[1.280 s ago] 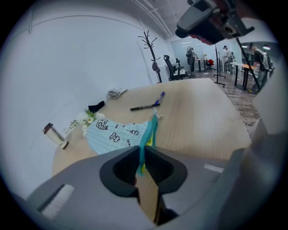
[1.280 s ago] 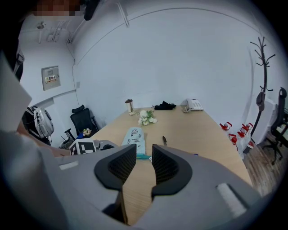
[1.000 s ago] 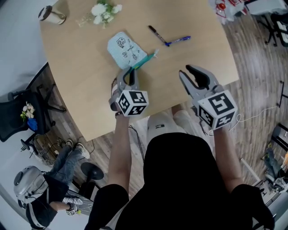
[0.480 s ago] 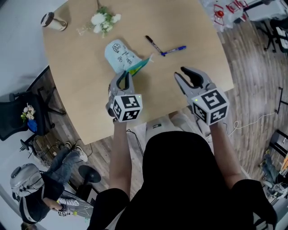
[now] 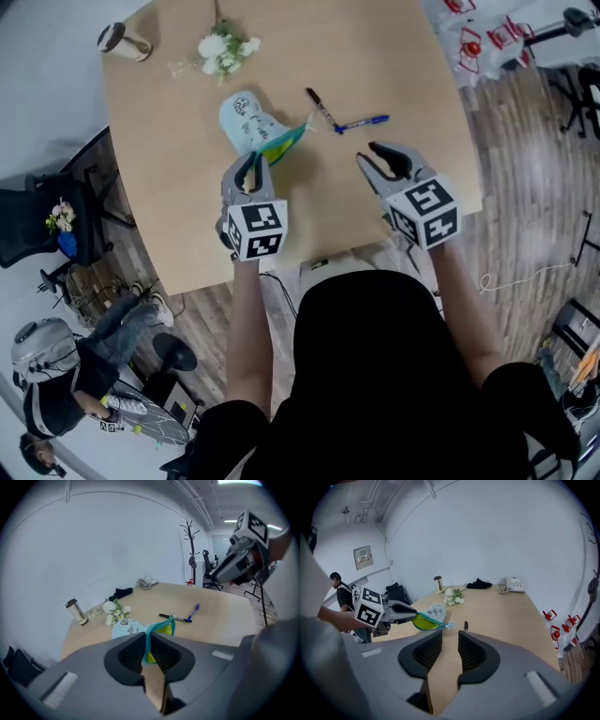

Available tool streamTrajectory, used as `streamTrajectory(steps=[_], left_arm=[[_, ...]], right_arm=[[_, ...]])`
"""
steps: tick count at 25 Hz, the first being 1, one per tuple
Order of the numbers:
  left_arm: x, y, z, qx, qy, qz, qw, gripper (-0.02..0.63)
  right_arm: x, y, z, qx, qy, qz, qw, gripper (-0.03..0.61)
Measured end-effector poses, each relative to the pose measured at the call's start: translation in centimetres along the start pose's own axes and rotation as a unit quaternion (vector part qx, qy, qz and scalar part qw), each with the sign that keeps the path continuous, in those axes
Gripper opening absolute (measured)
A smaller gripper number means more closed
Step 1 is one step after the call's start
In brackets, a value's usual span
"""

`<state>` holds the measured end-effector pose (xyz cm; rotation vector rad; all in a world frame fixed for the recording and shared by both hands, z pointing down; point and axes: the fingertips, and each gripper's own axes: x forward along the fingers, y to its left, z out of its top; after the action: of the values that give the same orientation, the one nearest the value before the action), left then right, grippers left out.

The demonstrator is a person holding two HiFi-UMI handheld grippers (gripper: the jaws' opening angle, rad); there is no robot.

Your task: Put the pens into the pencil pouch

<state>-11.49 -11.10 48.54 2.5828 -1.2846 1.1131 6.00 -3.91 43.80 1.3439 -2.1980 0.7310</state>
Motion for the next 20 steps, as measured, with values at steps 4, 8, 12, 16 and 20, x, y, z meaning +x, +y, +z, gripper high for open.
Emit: streamTrajectory(steps=[4,8,12,16,20], left_arm=[[0.0,0.0,0.4,-0.022,0.01,0.012,0.9996,0.034],[0.0,-0.1,0.8,-0.033,0.019,0.024,0.999,0.034],[0.2,-0.4,1.1,-0.044,0.024,0.033,0.9982,0.034],[0.1,-0.9,1.6,-0.056,0.035,0.038,0.9971,0.035],[0.1,-1.3,1.9,-0.07,0.036,0.043,0.996,0.034]], right_arm=[[1.0,-1.3,-0.4,-0.009,0.01,0.021,1.0,0.094],[2.4,-2.3,-0.9,-0.03,0.025,0.039,0.998,0.094],[3.6,-3.1,-1.6,-0.029,0.035,0.059,0.997,0.094],[4.8,-3.4,-2.5,-0.023,0.044,0.072,0.996,0.093],[6.0,-3.9,-3.2,-0.007,0.057,0.075,0.996,0.094]])
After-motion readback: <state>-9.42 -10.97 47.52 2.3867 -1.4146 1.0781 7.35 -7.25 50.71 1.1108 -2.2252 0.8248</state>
